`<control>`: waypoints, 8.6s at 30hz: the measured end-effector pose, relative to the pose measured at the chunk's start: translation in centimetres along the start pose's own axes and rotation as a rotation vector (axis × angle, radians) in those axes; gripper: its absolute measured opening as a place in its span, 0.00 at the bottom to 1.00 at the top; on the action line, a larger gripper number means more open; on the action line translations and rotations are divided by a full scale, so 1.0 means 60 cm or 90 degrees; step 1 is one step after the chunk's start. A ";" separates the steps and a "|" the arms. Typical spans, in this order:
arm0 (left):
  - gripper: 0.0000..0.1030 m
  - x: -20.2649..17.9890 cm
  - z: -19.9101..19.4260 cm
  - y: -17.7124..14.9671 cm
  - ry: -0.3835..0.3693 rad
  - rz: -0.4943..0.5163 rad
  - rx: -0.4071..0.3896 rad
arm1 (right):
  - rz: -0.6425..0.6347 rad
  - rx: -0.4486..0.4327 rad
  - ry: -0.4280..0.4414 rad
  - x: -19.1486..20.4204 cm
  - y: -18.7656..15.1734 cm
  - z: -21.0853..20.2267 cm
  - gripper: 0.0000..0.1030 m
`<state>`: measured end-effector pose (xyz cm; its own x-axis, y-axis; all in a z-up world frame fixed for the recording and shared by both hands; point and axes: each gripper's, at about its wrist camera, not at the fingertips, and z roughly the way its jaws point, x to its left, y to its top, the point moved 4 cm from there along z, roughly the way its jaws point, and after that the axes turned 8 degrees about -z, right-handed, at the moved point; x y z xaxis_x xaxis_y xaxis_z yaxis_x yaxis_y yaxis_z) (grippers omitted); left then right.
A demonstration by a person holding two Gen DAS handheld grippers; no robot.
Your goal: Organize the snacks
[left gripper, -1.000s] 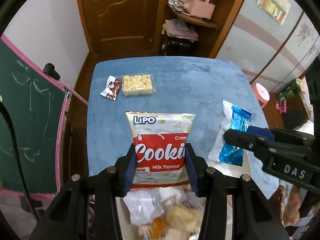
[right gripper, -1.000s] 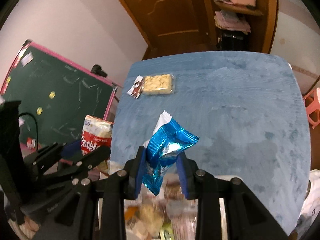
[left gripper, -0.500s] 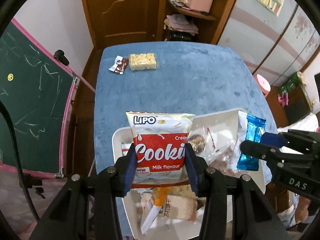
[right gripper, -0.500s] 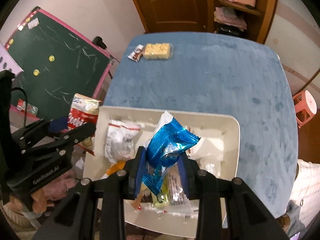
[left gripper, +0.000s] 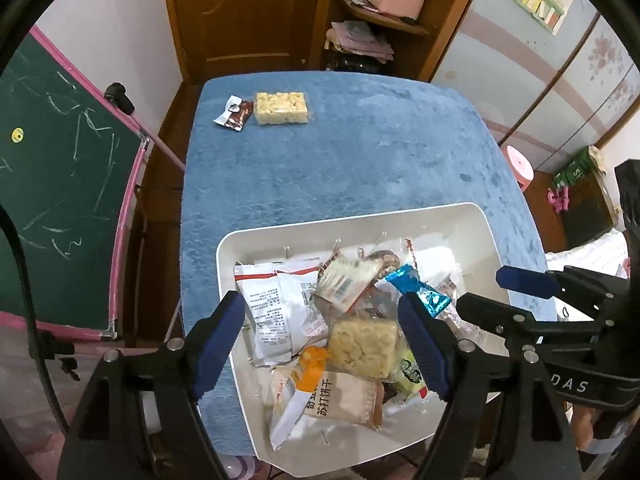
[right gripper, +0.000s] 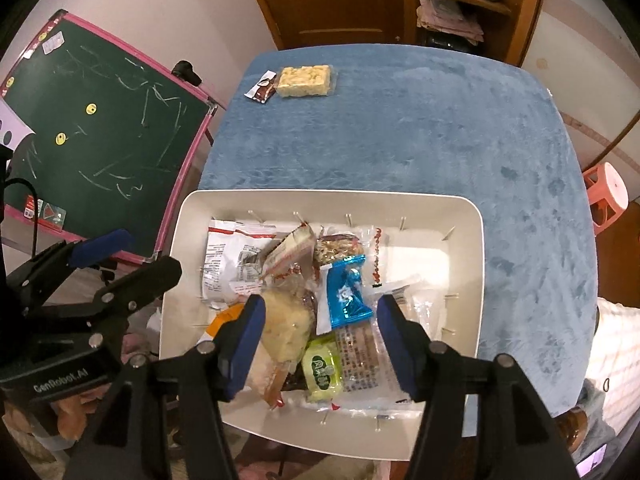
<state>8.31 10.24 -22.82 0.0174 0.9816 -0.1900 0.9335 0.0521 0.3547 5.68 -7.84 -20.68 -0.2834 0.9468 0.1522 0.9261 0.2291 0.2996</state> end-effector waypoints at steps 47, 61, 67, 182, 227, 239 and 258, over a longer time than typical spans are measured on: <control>0.81 0.054 -0.081 0.304 0.149 0.138 -0.141 | -0.277 -0.120 -0.122 0.031 0.343 -0.110 0.58; 0.81 0.100 0.211 0.468 0.108 0.179 0.028 | -0.485 -0.057 -0.062 -0.014 0.517 0.188 0.58; 0.81 0.143 0.329 0.479 0.112 0.188 0.092 | -0.542 -0.037 -0.016 -0.014 0.524 0.295 0.58; 0.84 -0.075 -0.086 -0.027 0.026 -0.037 -0.059 | -0.067 -0.174 -0.059 -0.031 0.003 -0.143 0.64; 0.84 -0.241 -0.148 -0.025 0.092 -0.037 -0.131 | 0.025 -0.235 -0.096 -0.144 -0.063 -0.272 0.64; 0.84 -0.233 -0.152 -0.022 0.104 -0.046 -0.139 | 0.010 -0.250 -0.113 -0.134 -0.059 -0.280 0.64; 0.84 -0.224 -0.151 -0.026 0.104 -0.045 -0.134 | 0.020 -0.242 -0.109 -0.133 -0.062 -0.269 0.64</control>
<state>3.39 -1.38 -12.52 -0.1191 0.9900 -0.0761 0.8353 0.1413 0.5313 0.47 -19.90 -7.81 -0.1817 0.9832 0.0168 0.7662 0.1309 0.6291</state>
